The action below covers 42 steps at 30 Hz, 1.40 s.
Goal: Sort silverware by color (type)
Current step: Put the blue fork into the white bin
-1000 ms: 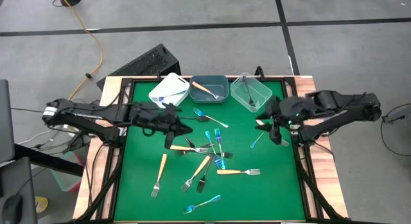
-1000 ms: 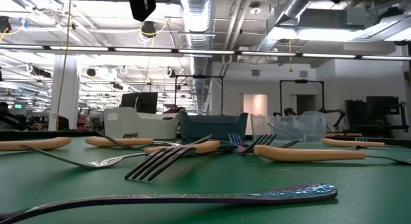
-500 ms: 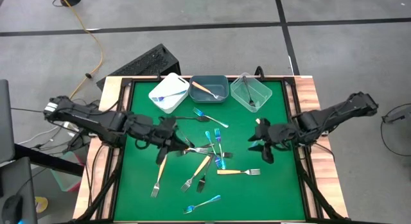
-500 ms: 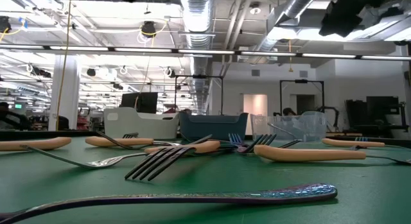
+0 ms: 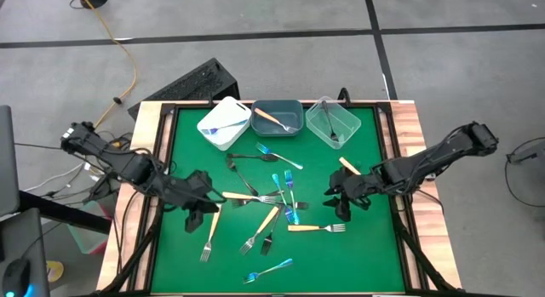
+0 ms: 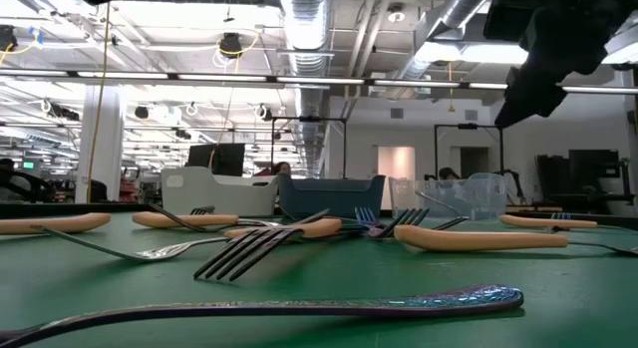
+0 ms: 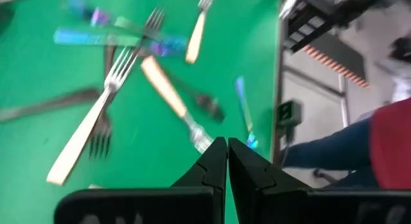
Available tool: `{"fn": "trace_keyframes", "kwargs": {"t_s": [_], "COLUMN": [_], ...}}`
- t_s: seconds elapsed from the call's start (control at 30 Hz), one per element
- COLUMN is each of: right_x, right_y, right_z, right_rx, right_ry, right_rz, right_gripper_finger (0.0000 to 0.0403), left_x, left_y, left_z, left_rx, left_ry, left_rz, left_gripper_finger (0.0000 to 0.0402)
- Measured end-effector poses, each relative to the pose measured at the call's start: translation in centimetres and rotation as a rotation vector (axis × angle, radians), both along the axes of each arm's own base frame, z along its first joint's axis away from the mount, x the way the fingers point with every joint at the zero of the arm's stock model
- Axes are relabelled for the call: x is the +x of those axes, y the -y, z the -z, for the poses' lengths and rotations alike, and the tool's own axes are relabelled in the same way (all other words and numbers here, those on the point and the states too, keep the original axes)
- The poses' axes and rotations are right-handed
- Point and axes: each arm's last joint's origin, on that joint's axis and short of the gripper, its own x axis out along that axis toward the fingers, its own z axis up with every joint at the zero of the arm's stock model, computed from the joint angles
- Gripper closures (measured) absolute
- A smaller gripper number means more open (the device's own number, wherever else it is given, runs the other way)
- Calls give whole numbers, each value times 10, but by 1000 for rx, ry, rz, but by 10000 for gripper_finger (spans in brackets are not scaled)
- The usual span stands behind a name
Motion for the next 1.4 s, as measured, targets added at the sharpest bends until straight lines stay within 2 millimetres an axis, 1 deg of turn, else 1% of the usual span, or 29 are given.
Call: {"fn": "trace_keyframes", "kwargs": {"t_s": [0.13,0.23,0.33,0.53,0.7,0.87,1.0,1.13,1.4], "right_x": [6,8,6,0,-3,9,20,29,59], "right_y": [-2,-3,-2,7,15,20,24,27,20], "right_z": [4,10,17,27,28,12,7,14,25], "right_rx": [-1,-5,8,83,79,53,-5,-24,-31], "right_ry": [-2,-34,-104,-247,-306,-249,-237,-273,-302], "right_rz": [0,6,48,240,303,309,307,320,314], "right_gripper_finger": [205,205,205,204,204,205,212,219,219], "left_x": [-6,-7,-8,-8,-8,-8,-7,-6,-2], "left_y": [2,1,1,0,-2,-3,-6,-10,-19], "left_z": [18,30,39,45,45,45,45,45,44], "left_rx": [8,22,29,68,101,132,152,183,223], "left_ry": [-87,-124,-154,-146,-135,-117,-102,-84,-66], "left_rz": [-50,-95,-109,-146,-181,-214,-248,-293,-359], "left_gripper_finger": [401,401,394,349,309,285,280,279,279]}}
